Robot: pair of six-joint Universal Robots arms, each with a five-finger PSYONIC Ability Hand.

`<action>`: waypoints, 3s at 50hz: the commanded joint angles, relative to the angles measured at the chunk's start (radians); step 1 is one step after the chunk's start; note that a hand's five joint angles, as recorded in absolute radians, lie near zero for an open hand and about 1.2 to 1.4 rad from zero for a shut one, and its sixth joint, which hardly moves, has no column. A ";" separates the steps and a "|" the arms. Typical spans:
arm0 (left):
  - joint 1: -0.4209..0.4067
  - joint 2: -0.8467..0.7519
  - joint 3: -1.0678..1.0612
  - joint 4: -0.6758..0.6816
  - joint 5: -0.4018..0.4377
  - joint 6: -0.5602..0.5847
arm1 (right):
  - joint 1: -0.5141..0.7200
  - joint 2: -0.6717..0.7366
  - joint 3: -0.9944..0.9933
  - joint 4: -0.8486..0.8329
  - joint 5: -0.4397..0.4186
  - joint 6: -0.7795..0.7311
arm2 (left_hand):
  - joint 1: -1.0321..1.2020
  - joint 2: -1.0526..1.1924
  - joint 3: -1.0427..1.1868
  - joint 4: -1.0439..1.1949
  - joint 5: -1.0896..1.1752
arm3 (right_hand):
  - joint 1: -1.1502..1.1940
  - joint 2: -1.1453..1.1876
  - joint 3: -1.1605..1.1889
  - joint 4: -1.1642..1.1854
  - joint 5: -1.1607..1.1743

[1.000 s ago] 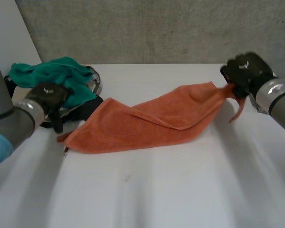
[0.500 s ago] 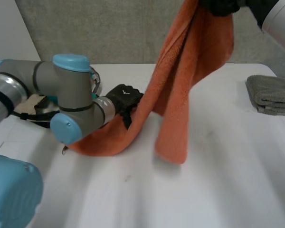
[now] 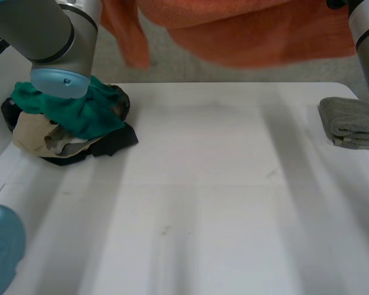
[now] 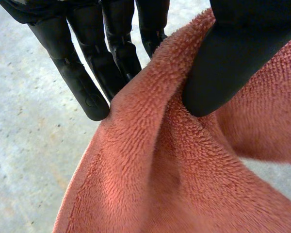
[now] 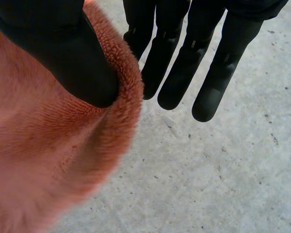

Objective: Fold the laundry.

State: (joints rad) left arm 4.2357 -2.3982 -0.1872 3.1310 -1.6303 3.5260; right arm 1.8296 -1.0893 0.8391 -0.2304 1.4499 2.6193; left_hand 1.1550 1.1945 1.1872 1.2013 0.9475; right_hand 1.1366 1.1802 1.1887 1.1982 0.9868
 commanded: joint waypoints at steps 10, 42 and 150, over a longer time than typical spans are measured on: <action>-0.017 0.030 -0.714 0.084 0.018 -0.015 | 0.024 0.057 0.468 -0.027 -0.091 0.016 | 0.166 0.126 0.134 0.120 0.199 | 0.260 0.216 0.208 0.198 0.235; 0.233 0.303 -1.221 0.035 0.153 -0.027 | 0.025 0.032 0.635 -0.017 -0.088 -0.038 | -0.810 -0.849 -0.842 -0.856 -0.777 | 0.260 0.216 0.208 0.198 0.235; 0.132 0.076 -0.159 -0.038 0.055 0.087 | -0.052 0.137 -0.026 0.009 -0.092 -0.146 | 0.241 0.202 0.209 0.195 0.274 | 0.260 0.216 0.208 0.198 0.235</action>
State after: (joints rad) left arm 4.3630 -2.3411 -0.1535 3.1439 -1.5987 3.6331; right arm 1.7426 -0.9431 0.7271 -0.3623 1.4022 2.4839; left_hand 1.1721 1.1978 1.1918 1.2019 1.0028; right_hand 1.1366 1.1802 1.1889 1.1983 1.0141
